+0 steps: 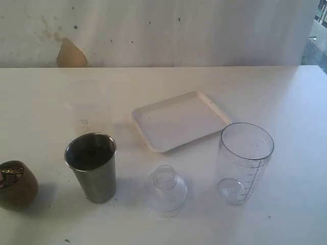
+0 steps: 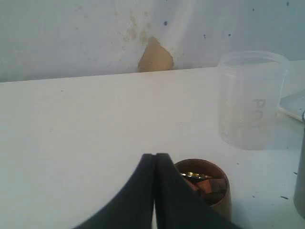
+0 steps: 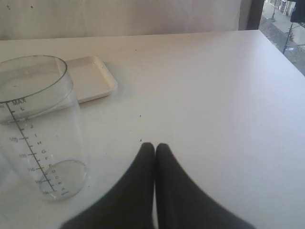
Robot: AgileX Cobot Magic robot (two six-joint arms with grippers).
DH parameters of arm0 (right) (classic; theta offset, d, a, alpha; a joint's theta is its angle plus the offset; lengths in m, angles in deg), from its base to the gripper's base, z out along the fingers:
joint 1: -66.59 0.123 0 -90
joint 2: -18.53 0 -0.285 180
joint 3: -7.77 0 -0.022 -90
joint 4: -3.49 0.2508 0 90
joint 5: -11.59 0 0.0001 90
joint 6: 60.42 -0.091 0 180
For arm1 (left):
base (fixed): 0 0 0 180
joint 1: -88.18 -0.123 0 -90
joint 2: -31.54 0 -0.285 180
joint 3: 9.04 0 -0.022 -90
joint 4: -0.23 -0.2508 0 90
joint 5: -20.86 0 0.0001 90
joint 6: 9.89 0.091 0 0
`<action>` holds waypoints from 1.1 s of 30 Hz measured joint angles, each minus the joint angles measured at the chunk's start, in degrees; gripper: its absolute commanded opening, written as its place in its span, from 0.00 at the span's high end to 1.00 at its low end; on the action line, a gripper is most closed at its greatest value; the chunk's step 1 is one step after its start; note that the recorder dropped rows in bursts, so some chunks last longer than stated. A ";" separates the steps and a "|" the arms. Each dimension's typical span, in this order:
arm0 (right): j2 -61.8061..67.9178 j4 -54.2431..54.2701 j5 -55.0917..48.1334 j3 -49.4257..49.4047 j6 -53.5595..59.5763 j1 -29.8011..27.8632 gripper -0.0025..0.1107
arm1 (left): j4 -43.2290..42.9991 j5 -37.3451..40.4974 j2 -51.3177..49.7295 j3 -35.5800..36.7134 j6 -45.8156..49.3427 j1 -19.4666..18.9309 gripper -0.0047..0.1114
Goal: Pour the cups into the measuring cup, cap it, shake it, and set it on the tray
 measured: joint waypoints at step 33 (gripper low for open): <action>0.00 0.11 0.00 0.00 -1.41 0.00 0.98 | -0.08 -7.46 0.00 0.00 1.22 0.00 0.96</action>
